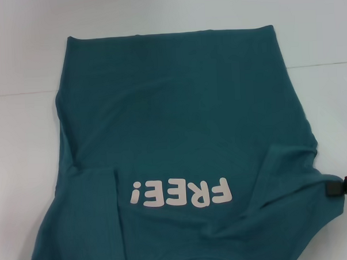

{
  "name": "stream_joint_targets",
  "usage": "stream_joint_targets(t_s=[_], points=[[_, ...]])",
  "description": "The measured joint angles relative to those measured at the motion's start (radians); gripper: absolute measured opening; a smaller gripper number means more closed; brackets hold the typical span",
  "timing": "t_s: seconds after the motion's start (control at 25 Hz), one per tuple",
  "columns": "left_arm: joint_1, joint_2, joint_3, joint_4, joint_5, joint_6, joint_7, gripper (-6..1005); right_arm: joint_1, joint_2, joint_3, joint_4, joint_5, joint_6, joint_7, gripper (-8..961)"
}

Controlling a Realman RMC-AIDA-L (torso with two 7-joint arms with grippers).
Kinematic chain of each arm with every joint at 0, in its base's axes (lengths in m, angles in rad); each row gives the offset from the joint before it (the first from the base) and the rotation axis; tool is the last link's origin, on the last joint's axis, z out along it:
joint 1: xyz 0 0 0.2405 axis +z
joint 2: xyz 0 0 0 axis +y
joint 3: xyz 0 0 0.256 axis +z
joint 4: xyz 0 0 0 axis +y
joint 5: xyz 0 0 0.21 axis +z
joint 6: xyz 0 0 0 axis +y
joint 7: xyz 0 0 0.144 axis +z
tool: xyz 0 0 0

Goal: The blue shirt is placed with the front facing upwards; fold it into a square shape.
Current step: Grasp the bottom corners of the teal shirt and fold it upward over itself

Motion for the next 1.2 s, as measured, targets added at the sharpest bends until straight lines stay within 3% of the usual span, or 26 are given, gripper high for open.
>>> stream_joint_targets(t_s=[0.16,0.48,0.72,1.2], points=[[-0.002,0.009,-0.013,0.003,-0.043,0.029,0.005,21,0.001,0.002,0.002,0.001,0.001,0.0,-0.002,45],[-0.001,0.035,-0.03,0.033,-0.147,0.07,0.007,3,-0.006,0.004,0.008,0.004,0.049,-0.006,-0.007,45],[-0.011,0.07,-0.052,0.131,-0.26,0.064,0.029,4,-0.009,-0.01,0.015,0.048,0.121,-0.001,-0.021,44],[-0.076,0.057,-0.071,0.223,-0.359,-0.029,0.088,6,-0.01,-0.006,0.033,0.086,0.293,0.043,-0.027,44]])
